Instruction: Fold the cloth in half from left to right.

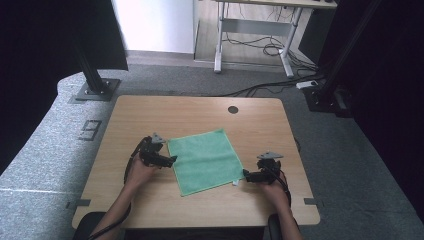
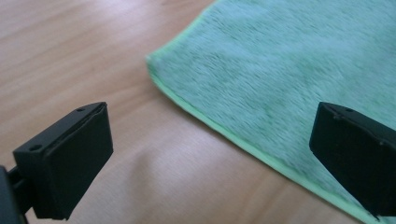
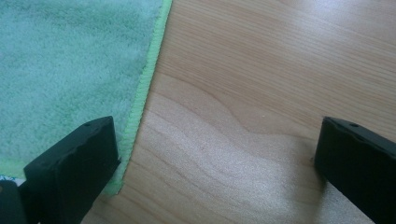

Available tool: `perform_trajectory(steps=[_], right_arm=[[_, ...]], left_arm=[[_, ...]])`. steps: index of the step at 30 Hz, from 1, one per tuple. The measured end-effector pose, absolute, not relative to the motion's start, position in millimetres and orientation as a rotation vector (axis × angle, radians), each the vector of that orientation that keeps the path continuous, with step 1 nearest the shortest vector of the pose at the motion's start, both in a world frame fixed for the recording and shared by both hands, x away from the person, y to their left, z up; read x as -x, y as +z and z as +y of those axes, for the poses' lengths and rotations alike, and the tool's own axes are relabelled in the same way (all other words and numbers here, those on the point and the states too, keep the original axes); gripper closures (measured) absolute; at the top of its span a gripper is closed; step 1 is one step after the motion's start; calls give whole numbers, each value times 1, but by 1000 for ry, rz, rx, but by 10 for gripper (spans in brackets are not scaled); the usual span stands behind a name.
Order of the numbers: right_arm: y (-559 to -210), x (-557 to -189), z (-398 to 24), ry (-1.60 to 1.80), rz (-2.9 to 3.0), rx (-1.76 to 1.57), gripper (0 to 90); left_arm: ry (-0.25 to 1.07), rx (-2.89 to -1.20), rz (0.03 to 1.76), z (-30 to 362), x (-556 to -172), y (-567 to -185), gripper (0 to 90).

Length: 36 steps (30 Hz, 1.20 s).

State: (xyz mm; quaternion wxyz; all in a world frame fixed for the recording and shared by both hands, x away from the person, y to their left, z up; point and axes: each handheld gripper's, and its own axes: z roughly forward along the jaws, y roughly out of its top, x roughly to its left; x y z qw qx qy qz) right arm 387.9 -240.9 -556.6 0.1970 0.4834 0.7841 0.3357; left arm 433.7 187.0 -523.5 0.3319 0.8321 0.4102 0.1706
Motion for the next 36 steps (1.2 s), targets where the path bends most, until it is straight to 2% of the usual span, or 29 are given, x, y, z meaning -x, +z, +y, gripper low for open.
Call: perform_trajectory(steps=[13, 21, 27, 36], right_arm=[[-557, -388, -240, 938, 2192, -1357, 0], [-557, -387, -240, 936, 2190, -1359, 0], [-557, -387, -239, 939, 2192, -1359, 0], [-556, -387, -238, 942, 2197, -1352, 0]], left_arm=[[483, -2127, 1158, 192, -483, -521, 0], [494, -2121, 1248, 198, -506, -533, 3], [479, -2130, 1288, 201, -512, -547, 0], [472, -2114, 1289, 207, -507, -548, 0]])
